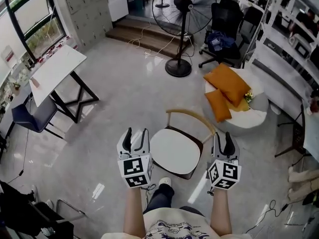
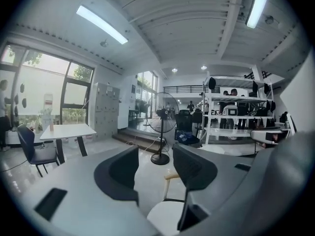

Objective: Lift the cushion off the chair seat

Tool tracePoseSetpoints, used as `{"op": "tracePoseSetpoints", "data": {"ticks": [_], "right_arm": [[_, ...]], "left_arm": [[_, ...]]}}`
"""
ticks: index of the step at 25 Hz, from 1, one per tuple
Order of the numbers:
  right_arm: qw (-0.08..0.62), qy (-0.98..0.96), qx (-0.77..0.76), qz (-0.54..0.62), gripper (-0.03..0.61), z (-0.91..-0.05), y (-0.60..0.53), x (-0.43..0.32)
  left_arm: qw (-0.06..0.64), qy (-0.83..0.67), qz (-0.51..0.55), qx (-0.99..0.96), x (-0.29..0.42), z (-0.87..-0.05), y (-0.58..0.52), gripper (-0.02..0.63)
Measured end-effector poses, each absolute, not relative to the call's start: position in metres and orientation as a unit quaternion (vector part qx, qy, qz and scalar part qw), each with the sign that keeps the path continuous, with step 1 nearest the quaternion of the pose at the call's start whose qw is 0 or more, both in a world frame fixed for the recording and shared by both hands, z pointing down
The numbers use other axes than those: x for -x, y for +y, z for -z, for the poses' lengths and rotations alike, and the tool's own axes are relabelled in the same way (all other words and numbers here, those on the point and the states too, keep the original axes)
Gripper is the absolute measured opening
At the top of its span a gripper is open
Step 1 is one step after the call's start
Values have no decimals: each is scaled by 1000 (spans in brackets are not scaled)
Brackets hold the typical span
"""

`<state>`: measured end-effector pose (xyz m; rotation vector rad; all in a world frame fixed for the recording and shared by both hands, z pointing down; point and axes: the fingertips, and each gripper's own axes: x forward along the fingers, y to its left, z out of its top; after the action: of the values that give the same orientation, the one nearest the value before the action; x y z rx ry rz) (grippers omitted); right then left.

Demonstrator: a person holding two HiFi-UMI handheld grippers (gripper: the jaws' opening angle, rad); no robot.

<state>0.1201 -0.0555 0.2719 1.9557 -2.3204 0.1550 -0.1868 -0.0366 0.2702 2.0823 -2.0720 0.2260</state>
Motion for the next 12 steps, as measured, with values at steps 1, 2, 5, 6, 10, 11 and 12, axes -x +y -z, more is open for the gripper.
{"op": "tracePoseSetpoints", "data": {"ticks": [1, 2, 5, 6, 10, 11, 12], "right_arm": [[56, -761, -644, -53, 197, -276, -65, -115], [60, -759, -646, -55, 201, -281, -74, -111], [76, -751, -652, -65, 201, -300, -98, -105], [81, -750, -653, -69, 201, -307, -105, -104], [108, -742, -656, -83, 202, -341, -128, -102], [117, -740, -657, -87, 207, -350, -132, -102], [125, -739, -656, -90, 209, -359, -136, -103]], "left_arm": [[102, -697, -79, -706, 191, -276, -49, 218], [107, -693, -82, -708, 195, -282, -60, 218], [122, -683, -96, -714, 203, -304, -88, 226], [128, -680, -100, -715, 204, -312, -96, 229], [152, -670, -118, -717, 205, -348, -123, 233], [160, -668, -124, -716, 205, -358, -127, 235], [166, -667, -130, -715, 205, -367, -131, 236]]}}
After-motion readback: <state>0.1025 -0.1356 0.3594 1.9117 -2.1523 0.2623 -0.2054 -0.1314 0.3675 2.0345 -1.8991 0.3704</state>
